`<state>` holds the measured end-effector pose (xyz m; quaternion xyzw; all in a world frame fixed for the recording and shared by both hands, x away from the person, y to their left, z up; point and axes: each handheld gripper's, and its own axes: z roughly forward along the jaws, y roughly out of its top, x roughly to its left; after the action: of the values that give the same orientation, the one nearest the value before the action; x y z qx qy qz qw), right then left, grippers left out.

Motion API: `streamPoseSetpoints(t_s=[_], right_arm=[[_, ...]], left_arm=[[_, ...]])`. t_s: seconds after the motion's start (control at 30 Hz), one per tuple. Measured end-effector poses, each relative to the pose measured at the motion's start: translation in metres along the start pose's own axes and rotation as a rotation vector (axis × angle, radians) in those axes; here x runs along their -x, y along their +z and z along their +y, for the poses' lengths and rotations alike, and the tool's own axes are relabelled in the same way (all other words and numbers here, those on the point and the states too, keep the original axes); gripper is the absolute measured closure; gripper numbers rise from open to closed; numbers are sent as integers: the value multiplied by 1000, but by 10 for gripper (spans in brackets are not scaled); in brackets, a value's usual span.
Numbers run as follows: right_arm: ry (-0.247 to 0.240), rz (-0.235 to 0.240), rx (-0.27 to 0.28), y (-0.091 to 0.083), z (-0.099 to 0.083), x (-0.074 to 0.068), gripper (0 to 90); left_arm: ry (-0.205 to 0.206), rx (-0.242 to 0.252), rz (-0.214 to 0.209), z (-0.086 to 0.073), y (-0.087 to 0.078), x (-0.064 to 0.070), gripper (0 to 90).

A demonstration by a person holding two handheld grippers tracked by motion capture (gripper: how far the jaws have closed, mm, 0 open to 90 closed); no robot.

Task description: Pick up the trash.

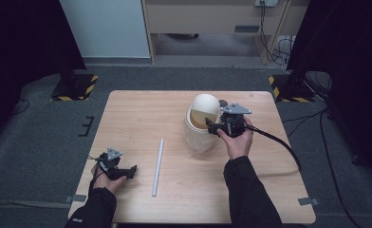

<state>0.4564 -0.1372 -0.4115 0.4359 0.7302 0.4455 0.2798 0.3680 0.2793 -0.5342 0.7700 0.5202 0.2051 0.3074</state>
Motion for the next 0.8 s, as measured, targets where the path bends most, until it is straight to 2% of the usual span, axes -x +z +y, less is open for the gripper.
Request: streamPoseSetpoints(t_s=[0.1,0.17,0.27,0.33,0.4,0.57,0.6,0.73,0.77,0.8], right_arm=[[0,4,12,-7,1,1,151],[-8,10,28,-21,2,5,151],[31,36,58,-33,-3,11,161],[32,37,57,-37,-5,14,162],[37,33,46,-50,-16,24,165],[41,30,22,-61,-32,36,169],[37,24,-3,-66,-43,43,171],[49,19,-26,-71,-58,50,171],[49,19,-26,-71,-58,50,171],[50,20,-39,-73,-67,52,171]], left_arm=[[-3,-10,0,1,-1,1,52],[-5,-25,2,3,-4,2,85],[-23,-33,-10,5,-6,5,140],[-28,-29,-17,6,-7,6,165],[-30,-4,-35,9,-10,13,187],[-37,44,-67,16,-15,27,216],[-38,46,-77,16,-16,29,232],[-46,82,-103,21,-19,44,243],[-46,82,-103,21,-19,44,243],[-44,90,-112,23,-20,52,248]])
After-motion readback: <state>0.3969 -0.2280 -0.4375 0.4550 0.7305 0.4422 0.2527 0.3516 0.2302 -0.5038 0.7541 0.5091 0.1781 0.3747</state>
